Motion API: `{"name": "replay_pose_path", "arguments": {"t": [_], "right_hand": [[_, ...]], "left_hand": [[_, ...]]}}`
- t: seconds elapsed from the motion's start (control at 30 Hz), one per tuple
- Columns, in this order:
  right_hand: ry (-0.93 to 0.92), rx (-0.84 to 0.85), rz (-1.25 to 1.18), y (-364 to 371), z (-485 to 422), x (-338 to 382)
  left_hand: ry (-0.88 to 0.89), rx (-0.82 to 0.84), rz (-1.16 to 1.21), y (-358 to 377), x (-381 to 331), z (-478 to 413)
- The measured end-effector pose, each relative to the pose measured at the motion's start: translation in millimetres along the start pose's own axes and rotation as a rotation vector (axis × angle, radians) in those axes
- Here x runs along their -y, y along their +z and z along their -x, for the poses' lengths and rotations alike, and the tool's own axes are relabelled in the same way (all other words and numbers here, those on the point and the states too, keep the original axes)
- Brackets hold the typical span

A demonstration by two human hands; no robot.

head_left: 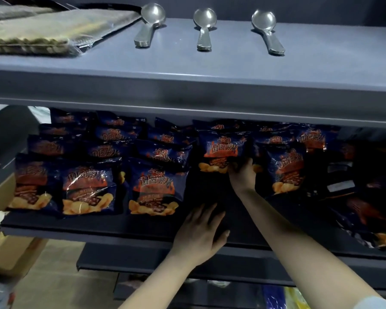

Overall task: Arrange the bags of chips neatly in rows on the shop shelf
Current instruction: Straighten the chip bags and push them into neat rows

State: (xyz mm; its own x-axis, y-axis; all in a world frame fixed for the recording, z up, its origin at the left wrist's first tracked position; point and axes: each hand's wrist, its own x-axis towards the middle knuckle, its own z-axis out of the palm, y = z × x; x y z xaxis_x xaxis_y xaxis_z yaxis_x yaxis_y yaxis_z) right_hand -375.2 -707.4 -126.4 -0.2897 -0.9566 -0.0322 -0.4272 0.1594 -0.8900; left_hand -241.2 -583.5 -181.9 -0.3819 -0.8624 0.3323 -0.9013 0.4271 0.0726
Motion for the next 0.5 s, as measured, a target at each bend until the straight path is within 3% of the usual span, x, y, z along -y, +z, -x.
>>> {"name": "replay_pose_path", "arguments": {"t": [0.3,0.5], "right_hand": [[-0.143,-0.066,-0.004,3.9,22.2,-6.9],[-0.332,-0.146,0.008,-21.7,37.3,-4.3]], "left_hand": [[-0.018,0.049,0.055,-1.1,-0.9,-0.3],[-0.024,0.128,0.068,-3.5,-1.4,-3.2]]}}
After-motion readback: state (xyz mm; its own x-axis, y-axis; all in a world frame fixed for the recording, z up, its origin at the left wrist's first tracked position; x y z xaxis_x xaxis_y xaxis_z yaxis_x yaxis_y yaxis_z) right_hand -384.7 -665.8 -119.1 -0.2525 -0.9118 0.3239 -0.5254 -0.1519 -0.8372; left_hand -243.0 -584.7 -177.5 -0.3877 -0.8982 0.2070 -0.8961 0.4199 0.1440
